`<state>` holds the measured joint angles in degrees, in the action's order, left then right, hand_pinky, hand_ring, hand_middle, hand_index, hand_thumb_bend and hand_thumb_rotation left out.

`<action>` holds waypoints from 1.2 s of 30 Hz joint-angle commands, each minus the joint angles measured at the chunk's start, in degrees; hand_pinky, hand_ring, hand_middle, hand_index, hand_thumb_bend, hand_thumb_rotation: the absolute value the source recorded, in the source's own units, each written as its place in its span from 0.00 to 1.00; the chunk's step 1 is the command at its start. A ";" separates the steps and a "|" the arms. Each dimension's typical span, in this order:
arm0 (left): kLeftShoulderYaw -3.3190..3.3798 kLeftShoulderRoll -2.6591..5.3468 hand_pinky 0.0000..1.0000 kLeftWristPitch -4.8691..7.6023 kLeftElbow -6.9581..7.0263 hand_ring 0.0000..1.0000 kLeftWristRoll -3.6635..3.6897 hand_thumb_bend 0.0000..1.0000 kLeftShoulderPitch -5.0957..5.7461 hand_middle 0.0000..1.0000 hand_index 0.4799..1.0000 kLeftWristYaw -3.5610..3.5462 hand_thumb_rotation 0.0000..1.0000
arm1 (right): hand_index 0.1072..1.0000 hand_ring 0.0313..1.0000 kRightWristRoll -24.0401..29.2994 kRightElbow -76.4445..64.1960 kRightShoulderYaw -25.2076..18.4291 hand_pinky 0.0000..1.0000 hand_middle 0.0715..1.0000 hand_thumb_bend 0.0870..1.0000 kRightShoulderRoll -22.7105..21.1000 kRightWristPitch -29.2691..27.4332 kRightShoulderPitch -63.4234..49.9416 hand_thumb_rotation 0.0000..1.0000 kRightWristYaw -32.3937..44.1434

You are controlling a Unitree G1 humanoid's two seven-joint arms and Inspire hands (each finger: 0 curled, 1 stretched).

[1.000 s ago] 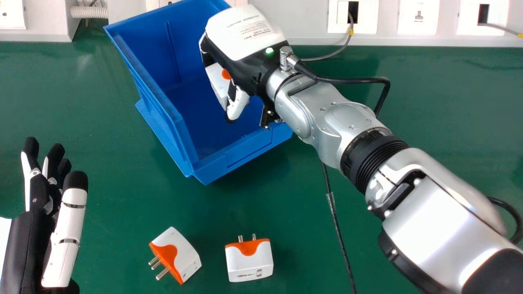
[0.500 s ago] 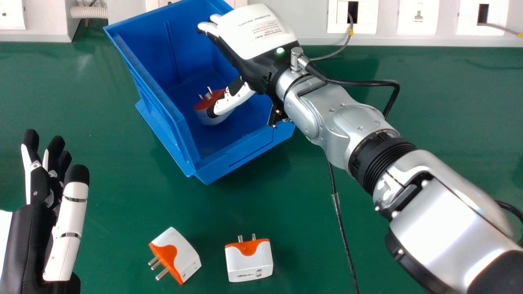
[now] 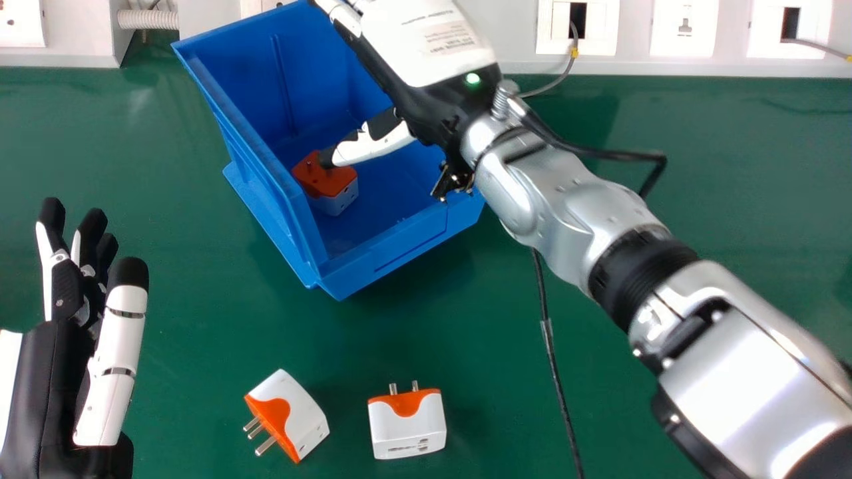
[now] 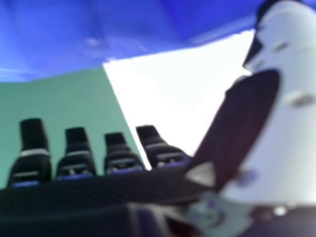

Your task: Pick all objects and put in blue box

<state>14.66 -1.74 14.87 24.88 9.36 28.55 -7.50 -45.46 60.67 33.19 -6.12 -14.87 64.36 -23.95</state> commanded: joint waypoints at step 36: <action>-0.01 -1.66 1.00 1.16 -1.22 1.00 -0.93 0.38 -0.38 0.99 0.96 0.13 0.81 | 0.87 0.86 -3.91 -51.50 -12.46 0.74 0.90 0.47 -24.70 -24.02 -66.47 0.73 -3.25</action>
<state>14.41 -2.99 15.51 22.80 8.00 28.24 -7.41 -49.38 9.03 20.54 -31.23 -37.87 -2.66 -25.77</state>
